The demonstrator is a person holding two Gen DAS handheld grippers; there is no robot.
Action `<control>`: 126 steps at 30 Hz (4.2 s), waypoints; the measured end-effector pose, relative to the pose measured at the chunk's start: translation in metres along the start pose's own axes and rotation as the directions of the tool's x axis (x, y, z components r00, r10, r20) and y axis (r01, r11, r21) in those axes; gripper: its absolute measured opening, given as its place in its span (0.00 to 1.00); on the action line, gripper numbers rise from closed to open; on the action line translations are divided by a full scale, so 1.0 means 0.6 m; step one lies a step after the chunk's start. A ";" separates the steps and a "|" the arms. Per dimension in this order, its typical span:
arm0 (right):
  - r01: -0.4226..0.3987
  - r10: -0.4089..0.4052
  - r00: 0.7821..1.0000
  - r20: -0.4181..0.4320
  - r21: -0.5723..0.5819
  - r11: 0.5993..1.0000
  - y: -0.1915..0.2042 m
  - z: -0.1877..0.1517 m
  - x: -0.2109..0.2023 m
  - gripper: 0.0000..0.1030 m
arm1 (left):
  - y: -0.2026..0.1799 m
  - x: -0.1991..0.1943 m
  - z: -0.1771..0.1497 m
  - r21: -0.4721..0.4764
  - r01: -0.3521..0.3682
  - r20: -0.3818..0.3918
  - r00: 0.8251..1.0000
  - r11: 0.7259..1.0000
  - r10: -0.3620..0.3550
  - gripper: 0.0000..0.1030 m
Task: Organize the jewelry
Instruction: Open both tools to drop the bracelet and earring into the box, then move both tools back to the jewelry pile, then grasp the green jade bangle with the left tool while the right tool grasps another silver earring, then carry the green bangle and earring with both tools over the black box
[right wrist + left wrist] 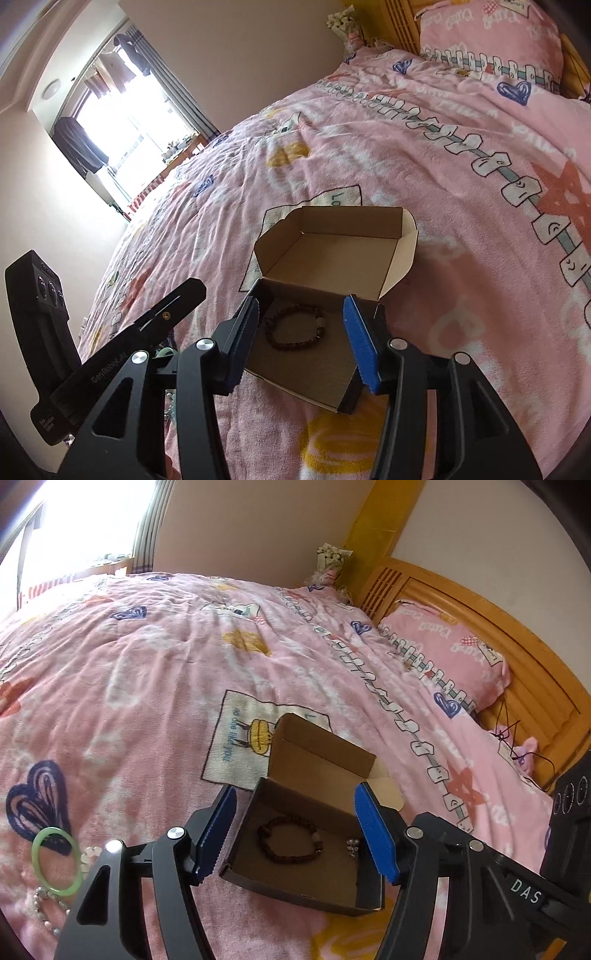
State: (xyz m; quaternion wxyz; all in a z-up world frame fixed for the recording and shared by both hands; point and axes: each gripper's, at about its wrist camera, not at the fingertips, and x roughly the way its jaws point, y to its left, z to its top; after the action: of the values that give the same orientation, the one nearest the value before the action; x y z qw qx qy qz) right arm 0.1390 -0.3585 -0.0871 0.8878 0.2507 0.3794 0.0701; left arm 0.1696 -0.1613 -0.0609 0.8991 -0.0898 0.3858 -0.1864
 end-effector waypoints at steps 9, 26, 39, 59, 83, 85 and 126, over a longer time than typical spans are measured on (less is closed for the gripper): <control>-0.037 0.037 0.999 0.020 0.014 0.999 0.033 -0.004 -0.017 0.46 | 0.024 -0.033 0.003 -0.032 -0.020 0.013 1.000 0.999 0.020 0.65; 0.017 0.053 0.973 0.226 -0.295 0.955 0.245 -0.044 -0.101 0.91 | 0.162 -0.240 0.001 -0.082 -0.213 0.121 0.967 0.974 0.222 0.79; -0.041 0.048 0.999 0.014 -0.324 0.945 0.289 -0.078 -0.016 0.93 | 0.315 -0.260 -0.032 -0.183 -0.305 -0.052 0.952 0.934 0.301 0.85; -0.048 -0.038 0.950 -0.310 -0.265 0.963 0.245 -0.156 0.190 0.52 | 0.368 -0.075 -0.082 -0.119 -0.326 -0.246 0.925 0.938 0.291 0.63; 0.009 -0.111 0.946 -0.304 -0.318 0.948 0.212 -0.171 0.281 0.24 | 0.371 -0.012 -0.082 -0.042 -0.448 -0.236 0.873 0.893 0.427 0.26; -0.010 -0.088 0.946 -0.313 -0.297 0.955 0.211 -0.170 0.281 0.17 | 0.369 -0.016 -0.082 -0.040 -0.456 -0.228 0.871 0.889 0.436 0.20; -0.082 0.068 0.993 -0.093 -0.154 0.985 0.139 -0.040 0.064 0.10 | 0.106 -0.076 0.008 0.005 -0.258 0.000 0.966 0.966 0.258 0.11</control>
State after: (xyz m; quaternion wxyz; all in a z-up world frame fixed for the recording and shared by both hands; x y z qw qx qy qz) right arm 0.1542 -0.2649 -0.0845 0.8840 0.1908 0.4016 0.1442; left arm 0.1613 -0.0845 -0.0469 0.9159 -0.0364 0.3938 -0.0689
